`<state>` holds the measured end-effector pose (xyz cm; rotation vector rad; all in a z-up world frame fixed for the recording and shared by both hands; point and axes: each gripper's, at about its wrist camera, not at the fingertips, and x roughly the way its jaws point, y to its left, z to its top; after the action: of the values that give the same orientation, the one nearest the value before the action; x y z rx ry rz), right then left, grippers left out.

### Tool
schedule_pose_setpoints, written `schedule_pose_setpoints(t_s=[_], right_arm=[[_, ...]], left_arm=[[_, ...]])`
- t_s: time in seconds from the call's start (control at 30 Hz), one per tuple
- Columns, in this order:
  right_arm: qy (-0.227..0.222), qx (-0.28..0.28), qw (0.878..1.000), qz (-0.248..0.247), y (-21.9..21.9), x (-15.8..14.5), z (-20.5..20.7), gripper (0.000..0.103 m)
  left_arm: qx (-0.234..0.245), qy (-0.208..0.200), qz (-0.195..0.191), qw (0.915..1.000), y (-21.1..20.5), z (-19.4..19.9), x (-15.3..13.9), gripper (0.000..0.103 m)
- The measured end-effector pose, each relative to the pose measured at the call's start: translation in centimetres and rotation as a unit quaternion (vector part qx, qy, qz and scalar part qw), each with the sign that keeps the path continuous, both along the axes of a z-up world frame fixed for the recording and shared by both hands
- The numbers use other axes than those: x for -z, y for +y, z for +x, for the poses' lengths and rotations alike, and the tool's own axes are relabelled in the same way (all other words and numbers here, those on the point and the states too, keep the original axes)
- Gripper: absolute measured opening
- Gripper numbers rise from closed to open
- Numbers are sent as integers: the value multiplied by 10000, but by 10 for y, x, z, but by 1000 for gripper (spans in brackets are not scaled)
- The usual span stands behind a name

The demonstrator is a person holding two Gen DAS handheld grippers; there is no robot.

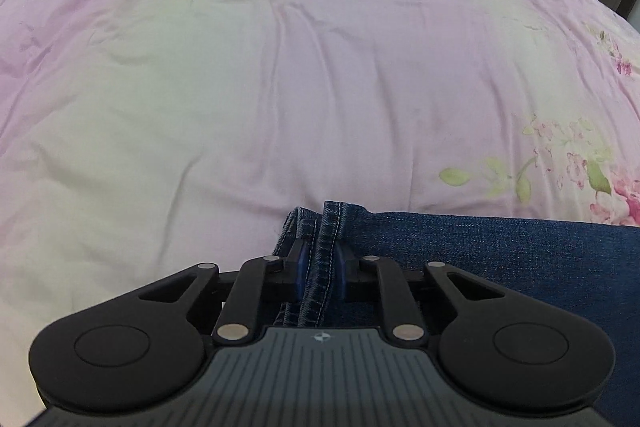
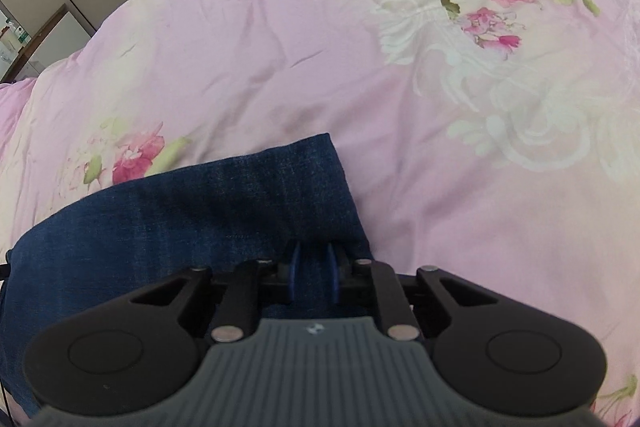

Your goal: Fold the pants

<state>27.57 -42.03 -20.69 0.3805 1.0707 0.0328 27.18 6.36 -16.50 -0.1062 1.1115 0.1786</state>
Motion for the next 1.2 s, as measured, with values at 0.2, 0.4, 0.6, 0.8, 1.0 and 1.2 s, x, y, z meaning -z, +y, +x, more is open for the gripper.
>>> schedule_pose_setpoints(t_s=[0.2,0.4,0.6,0.8,1.0,1.2], right_arm=[[-18,-101,9998,155,-9,-27,-15,23],[34,-262,9993,248,-34,-47,-53,38],[265,-241,9987,374,-48,-36,-78,39],[285,-281,9977,541,-50,-29,-87,39],[336,-323,9960,757,-58,-21,-87,41],[439,-125,9863,1585,-79,-4,-94,41]], left_arm=[[646,-282,863,9938,-31,-16,-33,19],[2369,-531,641,9680,-100,-29,-68,20],[3649,-251,696,9281,-183,-15,-42,17],[3619,183,830,9283,-212,19,0,13],[3750,159,923,9223,-212,4,-12,13],[4440,348,285,8949,-211,-56,-37,13]])
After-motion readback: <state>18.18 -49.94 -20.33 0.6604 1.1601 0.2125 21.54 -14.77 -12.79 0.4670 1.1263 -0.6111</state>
